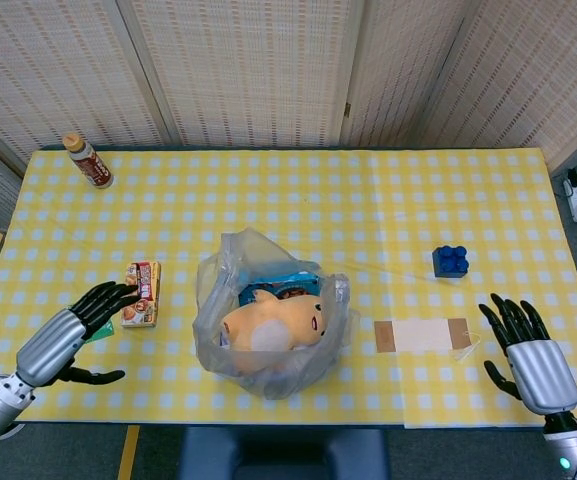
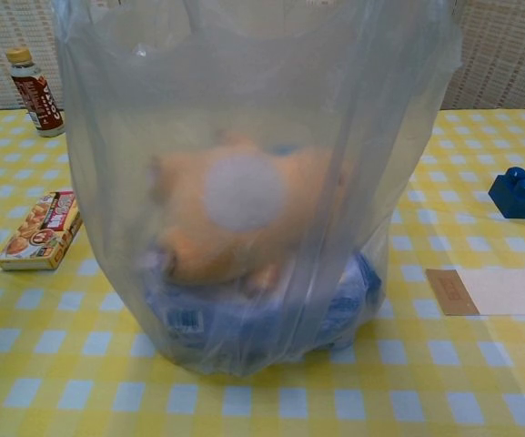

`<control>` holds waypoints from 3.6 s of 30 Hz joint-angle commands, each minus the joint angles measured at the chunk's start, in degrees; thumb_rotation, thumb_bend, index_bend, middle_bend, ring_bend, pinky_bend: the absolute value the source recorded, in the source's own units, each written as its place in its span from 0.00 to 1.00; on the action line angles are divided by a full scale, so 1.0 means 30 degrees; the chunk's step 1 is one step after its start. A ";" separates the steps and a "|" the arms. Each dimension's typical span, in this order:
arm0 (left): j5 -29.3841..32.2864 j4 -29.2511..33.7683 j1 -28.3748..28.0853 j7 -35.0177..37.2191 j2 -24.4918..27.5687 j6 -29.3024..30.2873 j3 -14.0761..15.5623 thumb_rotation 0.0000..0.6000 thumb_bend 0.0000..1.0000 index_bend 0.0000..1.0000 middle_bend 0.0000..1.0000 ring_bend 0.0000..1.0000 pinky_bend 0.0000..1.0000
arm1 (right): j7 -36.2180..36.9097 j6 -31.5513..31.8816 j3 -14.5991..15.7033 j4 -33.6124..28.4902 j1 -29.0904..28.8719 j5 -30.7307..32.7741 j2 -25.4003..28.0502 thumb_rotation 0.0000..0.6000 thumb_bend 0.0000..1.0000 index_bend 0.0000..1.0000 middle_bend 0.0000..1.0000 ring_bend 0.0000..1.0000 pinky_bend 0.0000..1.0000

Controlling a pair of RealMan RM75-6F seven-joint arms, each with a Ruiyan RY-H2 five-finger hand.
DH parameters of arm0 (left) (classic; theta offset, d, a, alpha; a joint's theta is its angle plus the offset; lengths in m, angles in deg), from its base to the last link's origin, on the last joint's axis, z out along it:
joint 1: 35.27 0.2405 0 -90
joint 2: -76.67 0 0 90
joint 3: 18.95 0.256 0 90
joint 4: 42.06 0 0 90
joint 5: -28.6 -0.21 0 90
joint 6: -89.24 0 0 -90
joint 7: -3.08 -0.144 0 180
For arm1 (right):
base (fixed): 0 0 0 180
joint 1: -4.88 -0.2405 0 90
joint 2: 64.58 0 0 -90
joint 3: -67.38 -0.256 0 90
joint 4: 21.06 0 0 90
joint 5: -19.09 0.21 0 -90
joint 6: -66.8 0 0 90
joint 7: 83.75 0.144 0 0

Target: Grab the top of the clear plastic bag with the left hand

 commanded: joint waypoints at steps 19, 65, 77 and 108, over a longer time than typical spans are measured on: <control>-0.0084 0.2183 -0.3168 0.0053 0.0801 -0.2011 -0.0618 1.00 0.05 0.03 0.04 0.00 0.00 | 0.1022 -0.0770 -0.0068 0.0265 -0.0410 0.0373 0.0377 1.00 0.36 0.00 0.00 0.00 0.00; -0.0079 0.4155 -0.6021 -0.3551 -0.1434 -0.3926 -0.1134 1.00 0.01 0.01 0.05 0.00 0.00 | 0.2617 -0.0876 0.0469 0.0457 -0.0548 -0.0440 0.1112 1.00 0.36 0.00 0.00 0.00 0.00; 0.0642 0.3550 -0.5724 -0.4614 -0.1577 -0.3369 -0.1335 1.00 0.02 0.02 0.06 0.00 0.00 | 0.2731 -0.0842 0.0510 0.0493 -0.0517 -0.0456 0.1154 1.00 0.36 0.00 0.00 0.00 0.00; 0.0606 0.4268 -0.6507 -0.5767 -0.1832 -0.4598 -0.1113 1.00 0.02 0.02 0.16 0.03 0.00 | 0.2780 -0.1106 0.0501 0.0713 -0.0682 -0.0364 0.1072 1.00 0.36 0.00 0.00 0.00 0.00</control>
